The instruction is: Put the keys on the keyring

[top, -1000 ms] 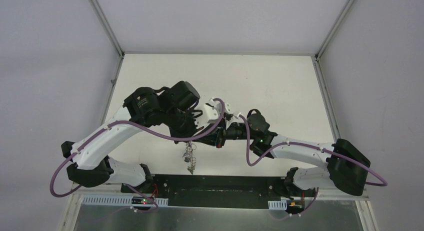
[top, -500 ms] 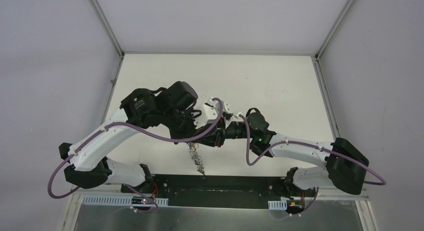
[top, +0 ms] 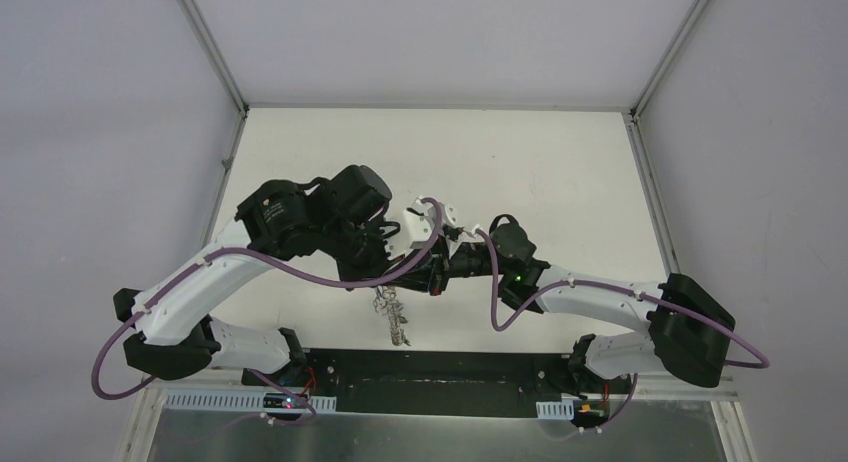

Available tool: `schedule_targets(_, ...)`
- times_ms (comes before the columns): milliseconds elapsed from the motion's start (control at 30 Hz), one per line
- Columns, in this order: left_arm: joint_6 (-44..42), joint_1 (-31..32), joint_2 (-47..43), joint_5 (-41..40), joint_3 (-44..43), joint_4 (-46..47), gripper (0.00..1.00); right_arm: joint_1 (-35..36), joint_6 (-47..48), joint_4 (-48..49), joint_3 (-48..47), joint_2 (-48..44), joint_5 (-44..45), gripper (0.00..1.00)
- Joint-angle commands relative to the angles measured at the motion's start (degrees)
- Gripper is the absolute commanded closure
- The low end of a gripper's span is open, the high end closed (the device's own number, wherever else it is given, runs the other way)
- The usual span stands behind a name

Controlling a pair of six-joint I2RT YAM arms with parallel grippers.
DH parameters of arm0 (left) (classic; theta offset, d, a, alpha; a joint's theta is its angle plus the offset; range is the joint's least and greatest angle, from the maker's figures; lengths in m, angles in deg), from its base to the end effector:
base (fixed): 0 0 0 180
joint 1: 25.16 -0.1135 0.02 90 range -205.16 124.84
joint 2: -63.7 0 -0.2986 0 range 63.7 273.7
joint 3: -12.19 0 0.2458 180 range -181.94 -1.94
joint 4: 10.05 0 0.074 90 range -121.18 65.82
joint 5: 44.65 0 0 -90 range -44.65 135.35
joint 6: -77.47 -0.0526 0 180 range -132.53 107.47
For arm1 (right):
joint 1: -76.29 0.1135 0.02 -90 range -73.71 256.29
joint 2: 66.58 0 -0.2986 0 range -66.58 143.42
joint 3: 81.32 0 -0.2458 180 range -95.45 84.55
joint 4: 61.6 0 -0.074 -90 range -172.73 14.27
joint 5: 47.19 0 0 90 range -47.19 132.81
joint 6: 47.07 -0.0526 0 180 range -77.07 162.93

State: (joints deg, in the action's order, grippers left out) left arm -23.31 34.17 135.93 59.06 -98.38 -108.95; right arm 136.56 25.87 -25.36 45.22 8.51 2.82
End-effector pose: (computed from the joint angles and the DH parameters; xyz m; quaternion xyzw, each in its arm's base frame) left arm 0.0827 -0.1639 0.4414 0.5764 0.7687 -0.2089 0.1825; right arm 0.1106 0.2619 0.3403 -0.4631 0.4346 0.6278 0.4500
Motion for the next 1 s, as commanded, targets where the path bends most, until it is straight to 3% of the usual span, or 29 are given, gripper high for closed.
schedule_targets(0, 1.00, 0.61, -2.24, -0.92, -0.21, 4.10, 0.92, 0.55, 0.26, 1.49, -2.11, -0.31, -1.96, 1.00)
schedule_targets(133, 2.61, 0.61, -5.35, -3.05, 0.76, 6.19, 0.63, 0.55, 0.71, 2.60, -1.33, -1.35, -1.59, 1.00)
schedule_targets(267, 4.82, 0.61, -11.95, -5.97, 6.02, 12.77, 0.51, 0.55, 1.14, 2.80, -0.97, -2.16, -1.51, 1.00)
schedule_targets(633, 7.80, 0.65, -40.55, -2.87, 39.00, 46.66, 0.50, 0.55, 1.13, 2.80, -0.84, -3.25, -1.93, 1.00)
schedule_targets(800, 8.11, 0.61, -48.96, -1.48, 47.93, 54.80, 0.58, 0.55, 0.94, 2.78, -0.59, -3.60, -2.08, 1.00)
schedule_targets(967, 9.07, 0.63, -51.84, -1.96, 51.17, 56.67, 0.67, 0.54, 0.73, 2.41, -0.82, -3.55, -2.35, 1.00)
